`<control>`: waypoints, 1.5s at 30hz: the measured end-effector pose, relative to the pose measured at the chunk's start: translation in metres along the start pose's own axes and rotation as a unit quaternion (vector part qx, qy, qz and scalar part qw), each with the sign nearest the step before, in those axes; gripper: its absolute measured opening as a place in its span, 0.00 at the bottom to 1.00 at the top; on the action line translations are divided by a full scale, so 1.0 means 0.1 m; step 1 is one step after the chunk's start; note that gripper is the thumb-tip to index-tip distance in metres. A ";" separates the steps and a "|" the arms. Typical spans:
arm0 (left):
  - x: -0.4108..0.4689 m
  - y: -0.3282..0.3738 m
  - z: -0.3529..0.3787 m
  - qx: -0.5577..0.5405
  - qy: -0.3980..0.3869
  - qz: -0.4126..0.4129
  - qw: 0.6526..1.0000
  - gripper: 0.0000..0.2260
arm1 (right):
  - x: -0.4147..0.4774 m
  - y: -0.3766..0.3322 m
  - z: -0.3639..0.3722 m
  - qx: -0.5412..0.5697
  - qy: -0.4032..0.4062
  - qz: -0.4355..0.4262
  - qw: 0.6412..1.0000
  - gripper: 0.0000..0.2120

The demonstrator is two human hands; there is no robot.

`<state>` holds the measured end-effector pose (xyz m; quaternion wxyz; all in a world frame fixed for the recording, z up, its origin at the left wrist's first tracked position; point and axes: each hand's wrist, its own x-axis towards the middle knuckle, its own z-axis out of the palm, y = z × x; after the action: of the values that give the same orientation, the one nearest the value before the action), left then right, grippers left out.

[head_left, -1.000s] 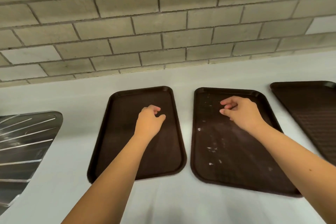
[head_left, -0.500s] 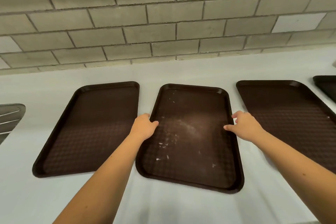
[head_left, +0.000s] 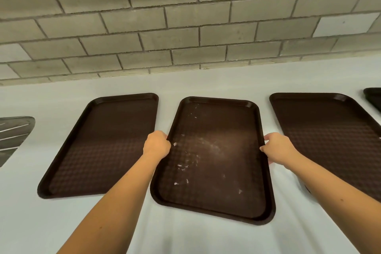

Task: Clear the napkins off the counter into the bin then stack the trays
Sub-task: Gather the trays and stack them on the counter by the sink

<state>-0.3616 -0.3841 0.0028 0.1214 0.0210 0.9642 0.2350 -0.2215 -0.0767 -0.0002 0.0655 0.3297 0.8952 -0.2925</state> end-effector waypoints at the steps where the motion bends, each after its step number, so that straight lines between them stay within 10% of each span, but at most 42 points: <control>1: 0.00 0.00 -0.01 -0.004 -0.001 0.002 1.000 0.10 | 0.01 -0.01 -0.03 0.001 0.008 0.004 1.000 0.10; 28: 0.52 -1.85 -2.12 -0.194 0.133 -0.024 0.972 0.06 | -0.15 -2.69 0.44 0.156 0.032 -0.112 0.981 0.11; 45: 0.91 -2.79 -1.85 -0.130 0.076 -0.048 0.987 0.14 | -0.14 -2.98 1.47 0.113 0.000 -0.072 0.991 0.11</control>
<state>-0.4909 -0.7059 0.0138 0.0602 -0.0594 0.9318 0.3529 -0.4094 -0.3499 0.0272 0.0068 0.2694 0.8780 -0.3955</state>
